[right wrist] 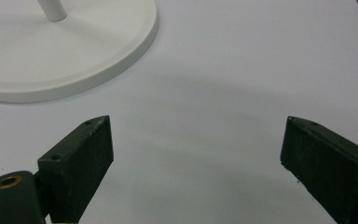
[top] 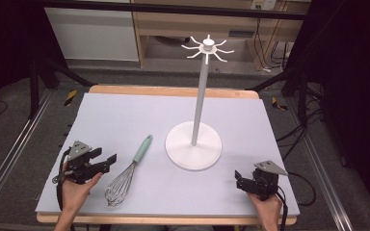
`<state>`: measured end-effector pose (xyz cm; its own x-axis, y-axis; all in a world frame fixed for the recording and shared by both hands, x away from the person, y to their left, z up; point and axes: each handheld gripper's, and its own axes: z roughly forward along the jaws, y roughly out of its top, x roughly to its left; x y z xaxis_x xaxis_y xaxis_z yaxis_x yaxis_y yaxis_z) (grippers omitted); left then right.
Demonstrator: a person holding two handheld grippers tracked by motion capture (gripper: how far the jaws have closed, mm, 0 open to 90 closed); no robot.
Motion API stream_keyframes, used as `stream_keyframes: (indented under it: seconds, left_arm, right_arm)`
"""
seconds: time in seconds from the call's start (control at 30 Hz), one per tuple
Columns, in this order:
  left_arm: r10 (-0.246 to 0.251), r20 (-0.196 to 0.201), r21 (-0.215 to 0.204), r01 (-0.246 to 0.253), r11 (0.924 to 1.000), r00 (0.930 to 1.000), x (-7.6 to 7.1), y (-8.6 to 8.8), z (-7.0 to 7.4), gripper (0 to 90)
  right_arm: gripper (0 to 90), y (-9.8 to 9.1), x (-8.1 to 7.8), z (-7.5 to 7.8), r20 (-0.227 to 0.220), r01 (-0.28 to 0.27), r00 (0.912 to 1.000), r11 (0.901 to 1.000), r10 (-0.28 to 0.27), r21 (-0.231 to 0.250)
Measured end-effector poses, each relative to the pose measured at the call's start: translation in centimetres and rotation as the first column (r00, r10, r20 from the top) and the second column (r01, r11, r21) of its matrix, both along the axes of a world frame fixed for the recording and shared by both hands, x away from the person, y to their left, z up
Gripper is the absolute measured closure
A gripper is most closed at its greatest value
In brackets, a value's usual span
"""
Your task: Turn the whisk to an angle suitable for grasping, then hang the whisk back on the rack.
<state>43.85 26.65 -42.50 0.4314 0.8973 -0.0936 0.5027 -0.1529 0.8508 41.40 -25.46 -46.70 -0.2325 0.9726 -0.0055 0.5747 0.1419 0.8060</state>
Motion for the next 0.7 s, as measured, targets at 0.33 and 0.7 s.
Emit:
stream_keyframes:
  seconds: [0.33,0.7]
  left_arm:
    - [-0.049,0.018,0.02,0.049,0.9986,0.9986,0.4,-1.9,1.3,33.2]
    - [-0.078,0.023,0.029,0.077,0.9966,0.9967,1.6,-3.4,2.6,32.7]
  right_arm:
    - [9.9,0.1,0.1,0.0,-0.001,0.003,1.0,1.0,-0.003,-0.007]
    - [10.0,-0.2,0.1,0.0,-0.001,0.016,0.9999,0.9999,-0.016,-0.006]
